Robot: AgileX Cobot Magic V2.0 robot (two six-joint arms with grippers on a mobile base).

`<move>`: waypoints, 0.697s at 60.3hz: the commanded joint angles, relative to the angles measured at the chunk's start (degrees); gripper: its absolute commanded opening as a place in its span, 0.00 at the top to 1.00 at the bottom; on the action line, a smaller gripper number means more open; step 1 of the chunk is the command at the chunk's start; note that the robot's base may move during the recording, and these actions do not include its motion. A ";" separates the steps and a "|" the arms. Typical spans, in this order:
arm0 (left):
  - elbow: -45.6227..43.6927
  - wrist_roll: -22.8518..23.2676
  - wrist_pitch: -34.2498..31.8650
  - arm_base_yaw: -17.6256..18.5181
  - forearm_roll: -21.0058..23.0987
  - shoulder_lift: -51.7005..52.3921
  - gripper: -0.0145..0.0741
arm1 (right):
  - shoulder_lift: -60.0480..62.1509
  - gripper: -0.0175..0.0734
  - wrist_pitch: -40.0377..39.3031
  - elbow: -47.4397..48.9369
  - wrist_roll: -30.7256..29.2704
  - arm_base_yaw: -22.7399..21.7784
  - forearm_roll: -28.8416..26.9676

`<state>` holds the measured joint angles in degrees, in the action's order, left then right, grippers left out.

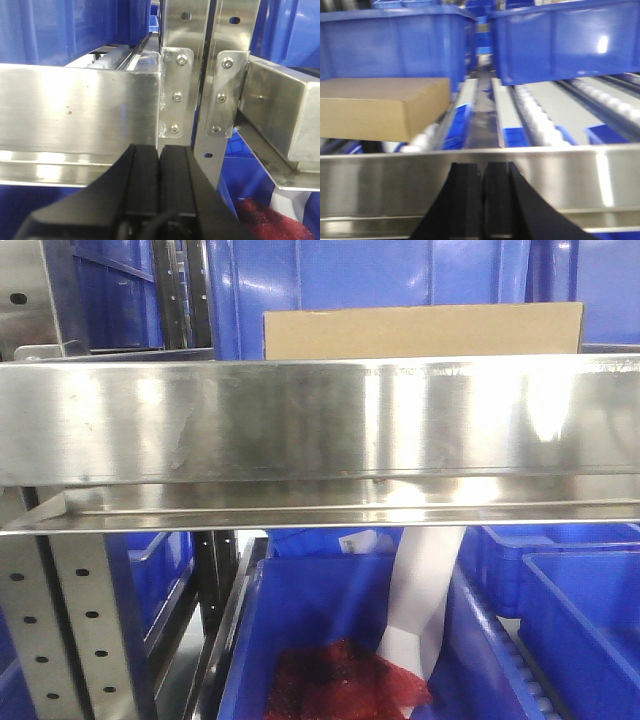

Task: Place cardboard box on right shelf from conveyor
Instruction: 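Withdraw the right gripper from the box on the shelf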

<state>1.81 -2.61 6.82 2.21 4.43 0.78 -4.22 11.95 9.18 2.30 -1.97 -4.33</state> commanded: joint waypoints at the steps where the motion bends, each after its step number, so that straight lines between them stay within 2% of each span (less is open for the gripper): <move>1: 0.46 -0.02 -4.93 0.12 0.34 0.74 0.97 | 2.39 0.75 -8.00 -1.61 -1.19 -2.17 -0.69; 17: 0.46 -0.02 -4.93 0.12 0.34 0.74 0.97 | 5.85 0.75 -15.44 -10.78 -1.06 -2.40 -0.05; 42: 0.46 -0.02 -4.93 0.12 0.34 0.74 0.97 | 5.85 0.75 -13.22 -10.65 -1.06 -2.40 0.00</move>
<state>1.81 -2.61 6.82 2.21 4.43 0.78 0.55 3.74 -1.70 1.68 -4.16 -4.62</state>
